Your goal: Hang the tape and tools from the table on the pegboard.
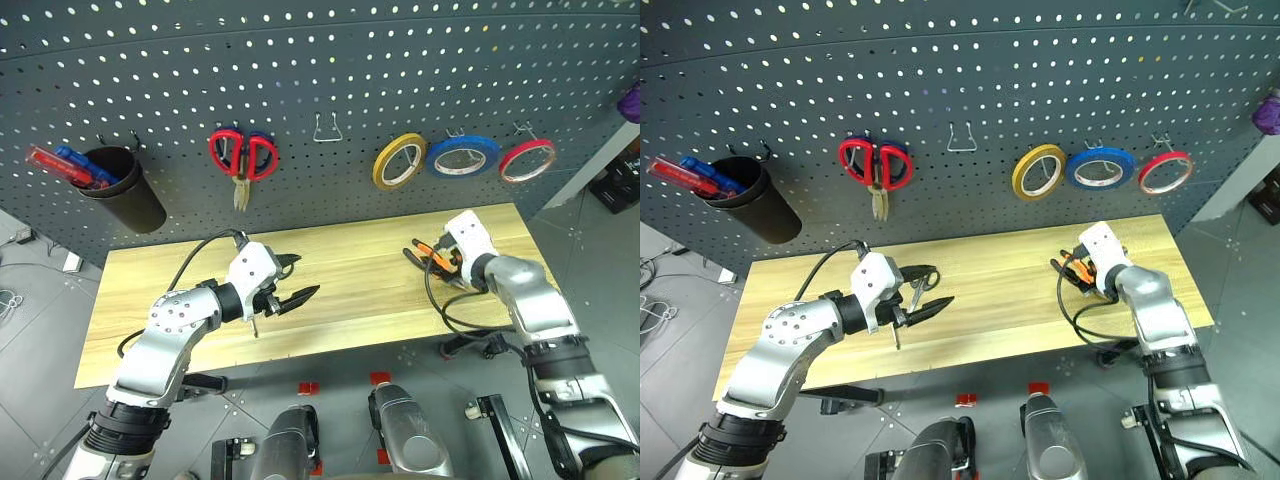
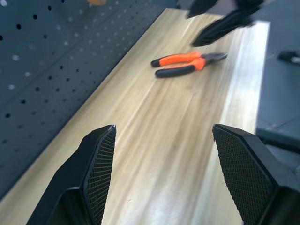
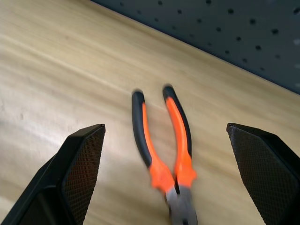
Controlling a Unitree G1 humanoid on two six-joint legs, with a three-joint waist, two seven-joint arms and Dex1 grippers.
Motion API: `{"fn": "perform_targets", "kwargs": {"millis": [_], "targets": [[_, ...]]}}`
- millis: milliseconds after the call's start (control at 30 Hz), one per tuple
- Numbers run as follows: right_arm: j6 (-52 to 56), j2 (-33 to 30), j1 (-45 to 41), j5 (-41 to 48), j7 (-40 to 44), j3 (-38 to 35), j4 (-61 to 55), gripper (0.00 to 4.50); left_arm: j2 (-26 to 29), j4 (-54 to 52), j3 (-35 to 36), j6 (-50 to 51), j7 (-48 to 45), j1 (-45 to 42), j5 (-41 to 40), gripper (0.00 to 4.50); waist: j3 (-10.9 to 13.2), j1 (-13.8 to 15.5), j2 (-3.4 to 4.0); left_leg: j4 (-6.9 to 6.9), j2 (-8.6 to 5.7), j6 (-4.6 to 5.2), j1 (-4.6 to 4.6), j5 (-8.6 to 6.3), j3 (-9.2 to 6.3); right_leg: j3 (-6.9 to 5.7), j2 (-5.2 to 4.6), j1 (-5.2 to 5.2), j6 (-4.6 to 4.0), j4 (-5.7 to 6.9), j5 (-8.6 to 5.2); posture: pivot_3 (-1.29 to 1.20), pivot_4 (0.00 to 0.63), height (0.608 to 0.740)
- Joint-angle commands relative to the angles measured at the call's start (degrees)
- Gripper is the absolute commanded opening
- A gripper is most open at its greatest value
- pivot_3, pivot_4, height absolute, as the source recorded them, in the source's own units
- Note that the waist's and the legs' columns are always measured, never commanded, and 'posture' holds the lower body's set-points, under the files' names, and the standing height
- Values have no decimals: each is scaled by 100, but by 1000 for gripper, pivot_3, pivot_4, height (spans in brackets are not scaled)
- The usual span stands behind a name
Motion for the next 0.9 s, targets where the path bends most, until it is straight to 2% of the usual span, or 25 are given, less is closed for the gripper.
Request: {"fn": "perform_targets", "kwargs": {"millis": [33, 233, 467, 900], "targets": [[11, -69, -455, -152, 281, 318, 989, 4438, 27, -320, -42, 82, -153, -60, -149, 3467, 0, -1, 0, -2, 0, 0, -1, 0, 1, 0, 0, -1, 0, -1, 0, -352, 239, 740], [-617, 49, -1419, -354, 556, 636, 3023, 4438, -73, -379, -167, 110, -94, -57, -103, 3467, 0, -100, -1, -1, -1, 3, 0, -1, 34, 35, 1, -8, 3, -1, 2, -349, 241, 740], [-1344, 296, -2143, -557, 666, 736, 4622, 4438, -108, -450, -201, 160, -37, -27, -99, 3467, 0, -309, -1, -2, 8, 5, 6, -2, 55, 53, 12, -9, 9, 3, 6, -337, 242, 740], [-2087, 697, -2640, -931, 284, 734, 5765, 4438, -193, -454, -197, 209, 41, -54, -67, 3467, 0, -442, 0, -2, 10, 10, 9, -5, 76, 73, 14, -12, 10, 2, 6, -323, 252, 740]]}}
